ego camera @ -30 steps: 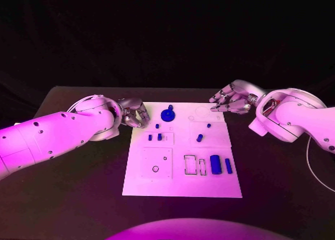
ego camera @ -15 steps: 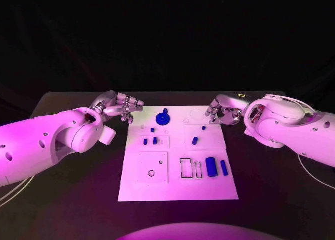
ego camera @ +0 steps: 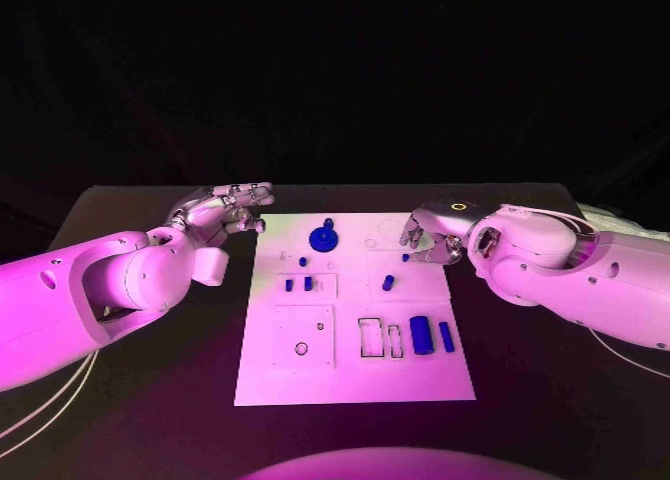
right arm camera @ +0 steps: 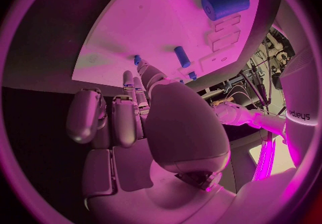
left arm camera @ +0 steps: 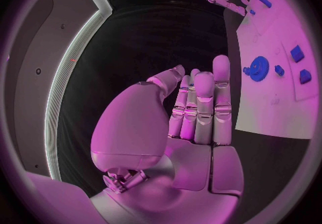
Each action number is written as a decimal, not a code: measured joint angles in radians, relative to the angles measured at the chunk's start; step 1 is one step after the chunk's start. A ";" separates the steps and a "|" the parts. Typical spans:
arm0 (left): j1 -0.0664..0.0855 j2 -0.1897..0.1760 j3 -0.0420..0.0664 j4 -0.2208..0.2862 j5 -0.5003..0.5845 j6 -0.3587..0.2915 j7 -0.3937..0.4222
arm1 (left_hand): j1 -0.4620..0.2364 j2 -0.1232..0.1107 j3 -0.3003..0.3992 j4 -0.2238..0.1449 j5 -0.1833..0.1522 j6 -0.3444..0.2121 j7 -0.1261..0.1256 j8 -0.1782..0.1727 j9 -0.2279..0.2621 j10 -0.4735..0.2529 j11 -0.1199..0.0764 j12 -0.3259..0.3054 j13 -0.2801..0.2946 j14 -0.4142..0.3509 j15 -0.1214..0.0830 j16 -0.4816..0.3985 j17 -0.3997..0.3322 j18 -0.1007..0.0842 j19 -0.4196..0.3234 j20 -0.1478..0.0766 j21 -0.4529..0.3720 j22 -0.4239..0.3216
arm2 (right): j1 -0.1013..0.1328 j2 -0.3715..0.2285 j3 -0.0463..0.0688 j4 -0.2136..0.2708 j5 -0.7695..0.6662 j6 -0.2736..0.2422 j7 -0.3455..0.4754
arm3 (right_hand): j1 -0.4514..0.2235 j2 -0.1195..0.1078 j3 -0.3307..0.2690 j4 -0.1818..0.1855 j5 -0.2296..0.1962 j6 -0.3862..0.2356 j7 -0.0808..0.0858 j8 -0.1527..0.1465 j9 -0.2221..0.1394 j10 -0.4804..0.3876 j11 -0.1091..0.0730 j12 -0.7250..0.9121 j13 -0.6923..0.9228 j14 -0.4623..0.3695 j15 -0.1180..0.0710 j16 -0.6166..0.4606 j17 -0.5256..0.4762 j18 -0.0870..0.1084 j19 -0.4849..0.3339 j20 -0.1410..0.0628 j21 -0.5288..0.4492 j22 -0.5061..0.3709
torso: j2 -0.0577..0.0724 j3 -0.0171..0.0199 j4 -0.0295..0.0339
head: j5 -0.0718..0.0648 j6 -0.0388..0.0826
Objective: Assemble the parts on the task board
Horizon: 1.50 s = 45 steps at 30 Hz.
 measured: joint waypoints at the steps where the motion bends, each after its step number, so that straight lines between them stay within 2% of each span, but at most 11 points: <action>1: 0.000 -0.001 0.000 0.003 0.006 0.000 0.004 | 0.000 0.000 -0.004 0.000 0.000 0.000 0.000 0.000 0.000 0.000 0.000 0.000 0.000 0.000 0.000 0.000 -0.002 0.000 0.000 0.000 0.000 -0.001 | -0.001 0.004 0.000 -0.003 -0.003 0.002 0.000 | 0.000 0.000 0.002 0.002 0.000 0.000 0.000 0.000 0.000 0.000 0.000 0.000 -0.002 0.000 0.000 -0.001 -0.002 0.000 0.000 0.000 0.000 -0.001 | 0.000 0.0000 0.0000 | 0.000 0.000; 6: 0.000 -0.003 0.000 0.014 0.025 0.001 0.018 | 0.000 0.000 -0.004 0.000 0.000 0.000 0.000 0.000 0.000 -0.004 -0.004 0.005 0.001 0.000 0.000 0.000 -0.005 0.000 0.000 0.000 0.000 -0.002 | -0.007 0.019 0.000 -0.017 -0.016 0.012 0.000 | 0.000 0.000 0.012 0.000 0.000 0.000 0.000 0.000 0.000 0.000 0.000 0.000 -0.012 0.000 0.000 -0.001 -0.007 0.000 0.000 0.000 -0.004 -0.004 | 0.000 0.0001 -0.0005 | 0.002 0.000; 8: 0.000 -0.004 0.000 0.016 0.029 0.001 0.022 | 0.004 0.004 -0.004 0.000 0.000 0.000 0.000 0.000 0.000 -0.004 -0.004 0.006 0.001 0.000 0.000 0.000 -0.006 0.000 0.000 0.000 0.000 -0.002 | -0.010 0.024 0.000 -0.021 -0.019 0.016 0.000 | 0.000 0.000 0.021 0.001 -0.004 0.004 -0.004 0.000 0.000 0.006 -0.006 0.000 -0.018 0.000 0.000 -0.001 -0.007 0.000 0.000 0.000 -0.005 -0.004 | 0.000 0.0001 -0.0004 | 0.002 -0.002; 13: 0.000 -0.005 0.000 0.020 0.034 0.001 0.029 | 0.004 0.004 -0.008 -0.005 0.000 0.000 0.000 0.000 0.000 -0.004 -0.004 0.006 0.001 0.000 0.000 -0.004 -0.009 0.000 0.000 0.000 -0.006 -0.004 | -0.015 0.037 0.000 -0.034 -0.024 0.028 0.000 | 0.000 0.000 0.044 -0.002 -0.005 0.010 -0.008 0.000 0.000 0.017 -0.001 0.000 -0.032 0.000 0.000 -0.001 -0.008 0.000 0.000 0.000 -0.005 -0.004 | 0.000 0.0005 -0.0006 | 0.005 -0.003; 22: -0.001 -0.007 0.000 0.024 0.034 0.003 0.033 | 0.009 0.009 -0.011 -0.007 0.000 0.000 0.000 0.000 0.000 -0.004 -0.004 0.012 0.002 -0.004 -0.003 -0.008 -0.017 0.000 0.000 0.000 -0.006 -0.007 | -0.021 0.049 0.000 -0.052 -0.029 0.049 0.000 | 0.000 0.000 0.071 -0.011 -0.019 0.023 -0.002 0.000 0.001 0.035 -0.002 0.000 -0.049 0.000 0.000 -0.001 -0.009 0.000 0.003 -0.003 -0.005 -0.006 | 0.000 0.0011 -0.0012 | 0.006 -0.007; 24: -0.001 -0.007 0.000 0.024 0.034 0.003 0.033 | 0.009 0.009 -0.011 -0.007 0.000 0.000 0.000 0.000 -0.001 -0.004 -0.003 0.012 0.002 -0.009 -0.001 -0.008 -0.017 0.000 0.000 0.000 -0.006 -0.007 | -0.020 0.051 0.001 -0.053 -0.031 0.053 -0.001 | 0.000 0.000 0.078 -0.011 -0.019 0.029 -0.008 0.000 0.002 0.041 -0.006 0.000 -0.053 0.000 0.000 -0.001 -0.009 0.000 0.003 -0.003 -0.005 -0.006 | 0.000 0.0012 -0.0012 | 0.005 -0.008; 28: -0.001 -0.008 0.000 0.024 0.033 0.004 0.033 | 0.009 0.009 -0.011 -0.007 0.000 0.000 0.000 0.000 -0.001 -0.004 -0.003 0.012 0.002 -0.009 -0.001 -0.008 -0.019 0.000 0.000 0.000 -0.006 -0.008 | -0.020 0.056 0.003 -0.055 -0.035 0.060 -0.003 | 0.000 0.000 0.094 -0.018 -0.020 0.047 -0.006 0.001 0.006 0.061 -0.007 0.002 -0.058 -0.001 -0.006 -0.001 -0.009 0.000 0.004 -0.003 -0.009 -0.006 | 0.000 0.0016 -0.0015 | 0.005 -0.009; 32: -0.001 -0.008 0.000 0.025 0.031 0.005 0.033 | 0.009 0.009 -0.011 -0.007 0.000 0.000 0.000 0.000 -0.001 -0.007 0.000 0.012 0.002 -0.009 -0.001 -0.008 -0.021 0.000 0.000 0.000 -0.012 -0.009 | -0.021 0.063 0.004 -0.060 -0.042 0.064 -0.007 | 0.000 0.000 0.113 -0.029 -0.037 0.062 -0.008 0.008 0.009 0.080 -0.009 0.005 -0.062 0.000 -0.007 -0.001 -0.009 0.000 0.003 -0.003 -0.009 -0.005 | 0.000 0.0022 -0.0017 | 0.004 -0.011; 36: -0.001 -0.008 0.000 0.025 0.030 0.005 0.032 | 0.010 0.009 -0.011 -0.007 0.000 0.000 0.000 0.000 -0.001 -0.007 0.000 0.012 0.002 -0.009 -0.001 -0.008 -0.021 0.000 0.000 0.000 -0.012 -0.009 | -0.023 0.068 0.006 -0.062 -0.050 0.063 -0.012 | -0.007 0.007 0.137 -0.039 -0.058 0.084 -0.009 0.013 0.011 0.104 -0.011 0.010 -0.066 0.000 -0.007 -0.001 -0.007 0.000 0.007 -0.007 -0.009 0.001 | 0.000 0.0018 -0.0016 | 0.003 -0.013; 41: -0.001 -0.008 0.000 0.025 0.027 0.006 0.031 | 0.015 0.015 -0.014 -0.010 0.000 0.000 0.000 0.000 -0.001 -0.009 -0.002 0.012 0.002 -0.009 -0.001 -0.008 -0.022 0.000 0.000 0.000 -0.012 -0.009 | -0.028 0.068 0.005 -0.060 -0.056 0.048 -0.016 | -0.009 0.018 0.166 -0.057 -0.068 0.100 -0.007 0.017 0.016 0.118 0.004 0.015 -0.066 0.000 -0.007 -0.001 -0.003 0.000 0.007 -0.007 -0.009 0.007 | 0.000 0.0017 -0.0016 | 0.002 -0.014; 45: -0.001 -0.008 0.000 0.024 0.024 0.006 0.031 | 0.015 0.015 -0.014 -0.010 0.000 0.000 0.000 0.000 -0.001 -0.011 -0.003 0.012 0.002 -0.009 -0.001 -0.008 -0.022 0.000 0.000 0.000 -0.012 -0.010 | -0.032 0.058 0.002 -0.049 -0.058 0.025 -0.021 | -0.011 0.024 0.188 -0.070 -0.072 0.100 -0.007 0.017 0.021 0.120 0.005 0.014 -0.066 0.000 -0.007 0.003 -0.001 0.000 0.011 -0.003 -0.009 0.009 | 0.000 0.0015 -0.0014 | 0.002 -0.015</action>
